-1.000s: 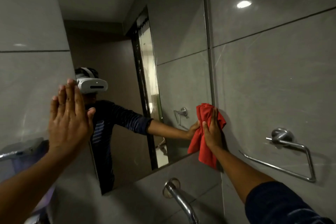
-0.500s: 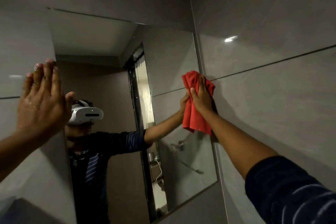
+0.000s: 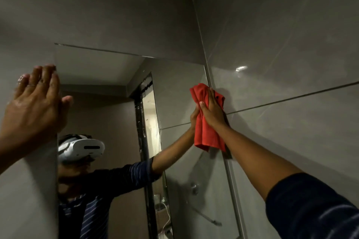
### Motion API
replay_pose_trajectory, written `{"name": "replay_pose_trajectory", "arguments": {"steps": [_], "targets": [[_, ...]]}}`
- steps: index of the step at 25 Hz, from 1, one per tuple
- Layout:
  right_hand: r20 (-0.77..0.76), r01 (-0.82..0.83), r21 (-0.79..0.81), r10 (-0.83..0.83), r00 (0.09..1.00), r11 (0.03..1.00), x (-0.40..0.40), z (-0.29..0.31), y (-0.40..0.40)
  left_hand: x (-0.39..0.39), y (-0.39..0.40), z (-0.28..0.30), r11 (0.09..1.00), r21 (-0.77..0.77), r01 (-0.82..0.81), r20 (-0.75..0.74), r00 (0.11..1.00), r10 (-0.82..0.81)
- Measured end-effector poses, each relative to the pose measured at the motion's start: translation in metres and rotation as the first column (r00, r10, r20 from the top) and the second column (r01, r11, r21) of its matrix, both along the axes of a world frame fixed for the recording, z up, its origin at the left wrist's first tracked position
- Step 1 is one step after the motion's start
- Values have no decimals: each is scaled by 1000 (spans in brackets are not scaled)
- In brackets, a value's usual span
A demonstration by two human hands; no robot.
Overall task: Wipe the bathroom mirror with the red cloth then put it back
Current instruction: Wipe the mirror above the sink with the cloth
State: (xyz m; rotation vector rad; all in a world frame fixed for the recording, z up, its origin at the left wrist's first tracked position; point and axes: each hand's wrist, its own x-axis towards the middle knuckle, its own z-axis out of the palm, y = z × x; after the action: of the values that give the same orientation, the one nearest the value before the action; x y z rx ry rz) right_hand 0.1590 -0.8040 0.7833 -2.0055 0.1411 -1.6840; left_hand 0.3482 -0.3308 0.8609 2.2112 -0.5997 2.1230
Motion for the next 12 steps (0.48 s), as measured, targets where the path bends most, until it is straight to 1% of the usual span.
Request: {"name": "replay_pose_trajectory", "arguments": {"steps": [3,6,9,12], "targets": [[-8,-21,-6,21,1000,1000,-2,63,-6,-17,-7,6,992,-21,120,80,990,-118],[69,0,65,-4,998,998,6,105,-3,-52,-13,-11,992,-17,122,147,982,-118],[134,21,124,-38,990,992,10,127,4,-94,-20,-25,990,-43,131,126,984,-125],[192,42,57,-52,980,998,10,132,19,-122,-27,-33,988,-59,142,36,990,-140]]}}
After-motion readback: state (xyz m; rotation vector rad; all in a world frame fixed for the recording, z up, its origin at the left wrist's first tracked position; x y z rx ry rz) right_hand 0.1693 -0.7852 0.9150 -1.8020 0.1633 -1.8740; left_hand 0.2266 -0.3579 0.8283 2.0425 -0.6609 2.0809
